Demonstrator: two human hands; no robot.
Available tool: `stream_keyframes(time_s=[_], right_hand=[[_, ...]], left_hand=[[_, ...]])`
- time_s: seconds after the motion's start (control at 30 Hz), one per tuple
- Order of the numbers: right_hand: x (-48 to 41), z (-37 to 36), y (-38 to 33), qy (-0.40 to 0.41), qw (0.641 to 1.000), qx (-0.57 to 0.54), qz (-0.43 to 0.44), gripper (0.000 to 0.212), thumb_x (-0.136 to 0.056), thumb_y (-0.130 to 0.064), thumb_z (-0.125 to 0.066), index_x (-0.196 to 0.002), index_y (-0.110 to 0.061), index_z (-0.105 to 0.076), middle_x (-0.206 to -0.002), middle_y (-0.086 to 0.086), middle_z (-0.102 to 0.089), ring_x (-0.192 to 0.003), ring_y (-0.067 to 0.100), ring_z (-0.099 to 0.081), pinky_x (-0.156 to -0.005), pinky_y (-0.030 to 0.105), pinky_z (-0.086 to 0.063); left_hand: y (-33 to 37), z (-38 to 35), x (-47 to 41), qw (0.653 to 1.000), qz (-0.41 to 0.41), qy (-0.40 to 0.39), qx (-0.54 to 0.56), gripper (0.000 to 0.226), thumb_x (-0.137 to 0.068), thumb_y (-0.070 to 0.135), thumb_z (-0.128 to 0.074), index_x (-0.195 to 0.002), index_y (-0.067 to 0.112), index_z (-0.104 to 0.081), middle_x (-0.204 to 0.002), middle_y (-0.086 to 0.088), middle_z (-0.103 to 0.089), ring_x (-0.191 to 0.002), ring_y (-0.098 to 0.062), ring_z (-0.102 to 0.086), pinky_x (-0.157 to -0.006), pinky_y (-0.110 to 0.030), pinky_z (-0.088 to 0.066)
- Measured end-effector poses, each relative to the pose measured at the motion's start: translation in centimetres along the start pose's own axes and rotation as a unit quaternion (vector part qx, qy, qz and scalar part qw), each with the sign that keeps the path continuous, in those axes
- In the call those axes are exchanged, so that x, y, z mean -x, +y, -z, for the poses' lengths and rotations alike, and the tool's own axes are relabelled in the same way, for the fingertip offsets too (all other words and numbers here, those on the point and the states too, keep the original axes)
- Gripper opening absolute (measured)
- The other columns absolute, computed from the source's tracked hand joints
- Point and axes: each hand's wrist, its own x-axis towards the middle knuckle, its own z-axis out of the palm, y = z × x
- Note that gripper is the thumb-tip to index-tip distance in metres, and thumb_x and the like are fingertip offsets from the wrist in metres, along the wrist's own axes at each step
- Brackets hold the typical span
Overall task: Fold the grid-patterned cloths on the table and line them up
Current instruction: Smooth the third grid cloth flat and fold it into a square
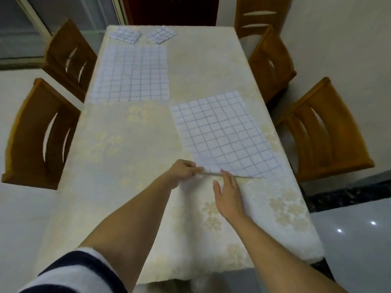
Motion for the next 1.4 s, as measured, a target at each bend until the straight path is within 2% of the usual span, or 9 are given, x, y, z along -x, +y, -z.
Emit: stream_keyframes(time_s=[0.27, 0.33, 0.43, 0.53, 0.63, 0.8, 1.03, 1.17, 1.4], right_hand=[[-4.0, 0.6, -3.4, 0.163, 0.978, 0.111, 0.064, 0.056, -0.1, -0.049, -0.027, -0.128, -0.015, -0.062, -0.128, 0.009, -0.063, -0.127, 0.031, -0.048, -0.113, 0.048, -0.031], [-4.3, 0.5, -3.7, 0.087, 0.986, 0.136, 0.045, 0.055, -0.102, -0.05, -0.028, -0.136, -0.016, -0.055, -0.138, 0.011, -0.057, -0.133, 0.031, -0.041, -0.118, 0.048, -0.023], [-4.8, -0.4, -3.3, -0.052, 0.983, 0.171, -0.03, 0.07, -0.101, -0.058, -0.026, -0.156, -0.015, -0.022, -0.163, 0.017, -0.014, -0.15, 0.039, -0.007, -0.123, 0.05, -0.004], [-4.8, -2.0, -1.6, -0.109, 0.967, 0.225, -0.045, 0.093, -0.092, -0.074, -0.027, -0.158, -0.018, 0.007, -0.163, 0.019, 0.016, -0.148, 0.045, 0.013, -0.119, 0.059, 0.004], [-4.8, -3.1, -0.7, -0.133, 0.951, 0.277, -0.022, 0.109, -0.079, -0.089, -0.026, -0.153, -0.025, 0.022, -0.159, 0.019, 0.03, -0.144, 0.049, 0.024, -0.114, 0.067, 0.01], [-4.6, -3.2, -0.9, -0.214, 0.911, 0.328, 0.126, 0.115, -0.073, -0.093, -0.033, -0.153, -0.031, 0.022, -0.159, 0.013, 0.032, -0.143, 0.048, 0.027, -0.115, 0.065, 0.012], [-7.9, 0.9, 2.3, -0.31, 0.791, 0.376, 0.37, 0.115, -0.068, -0.081, -0.06, -0.154, -0.047, 0.007, -0.157, -0.009, 0.028, -0.145, 0.021, 0.025, -0.12, 0.054, 0.013], [-7.5, 2.9, 3.4, -0.256, 0.839, 0.332, 0.347, 0.102, -0.08, -0.083, -0.04, -0.157, -0.036, 0.007, -0.165, -0.008, 0.011, -0.151, 0.018, 0.013, -0.123, 0.048, 0.004], [-4.6, -1.6, 1.2, -0.131, 0.903, 0.295, 0.282, 0.079, -0.094, -0.069, -0.009, -0.158, -0.025, 0.01, -0.165, -0.003, 0.017, -0.152, 0.025, 0.014, -0.124, 0.046, 0.003]], left_hand=[[0.1, -1.6, 3.0, 0.978, -0.026, 0.185, 0.089, 0.026, -0.105, 0.034, -0.052, -0.096, 0.01, -0.052, -0.088, -0.008, -0.062, -0.072, -0.019, -0.061, -0.059, -0.032, -0.056], [-1.3, -1.6, 4.3, 0.976, 0.018, 0.189, 0.108, 0.021, -0.104, 0.029, -0.054, -0.099, 0.009, -0.051, -0.093, -0.011, -0.061, -0.074, -0.022, -0.064, -0.064, -0.04, -0.063], [-3.8, -1.7, 5.6, 0.984, 0.094, 0.151, 0.023, 0.018, -0.101, 0.024, -0.061, -0.091, 0.01, -0.055, -0.086, -0.016, -0.067, -0.066, -0.029, -0.068, -0.07, -0.051, -0.063], [-5.1, -1.3, 7.0, 0.986, 0.093, 0.111, -0.08, 0.02, -0.095, 0.028, -0.068, -0.084, 0.013, -0.062, -0.085, -0.013, -0.076, -0.077, -0.031, -0.075, -0.073, -0.044, -0.063], [-5.4, 0.0, 8.4, 0.974, 0.042, 0.17, -0.147, 0.018, -0.094, 0.035, -0.068, -0.091, 0.018, -0.065, -0.086, -0.003, -0.074, -0.078, -0.023, -0.07, -0.077, -0.037, -0.059], [-6.6, 2.9, 9.4, 0.909, -0.079, 0.278, -0.299, 0.036, -0.096, 0.03, -0.066, -0.127, 0.016, -0.058, -0.124, -0.009, -0.061, -0.113, -0.028, -0.056, -0.093, -0.04, -0.047], [-7.3, 2.7, 10.2, 0.872, -0.099, 0.239, -0.417, 0.067, -0.1, 0.037, -0.06, -0.158, 0.023, -0.028, -0.166, -0.003, -0.024, -0.155, -0.029, -0.015, -0.123, -0.045, -0.022], [-9.1, 1.0, 10.0, 0.861, 0.005, 0.086, -0.5, 0.085, -0.103, 0.045, -0.049, -0.161, 0.03, 0.011, -0.169, 0.001, 0.017, -0.156, -0.028, 0.012, -0.126, -0.05, -0.005], [-8.2, -2.6, 9.0, 0.85, 0.013, 0.069, -0.522, 0.089, -0.098, 0.058, -0.05, -0.161, 0.033, 0.008, -0.169, 0.0, 0.016, -0.156, -0.026, 0.013, -0.126, -0.047, 0.001]])
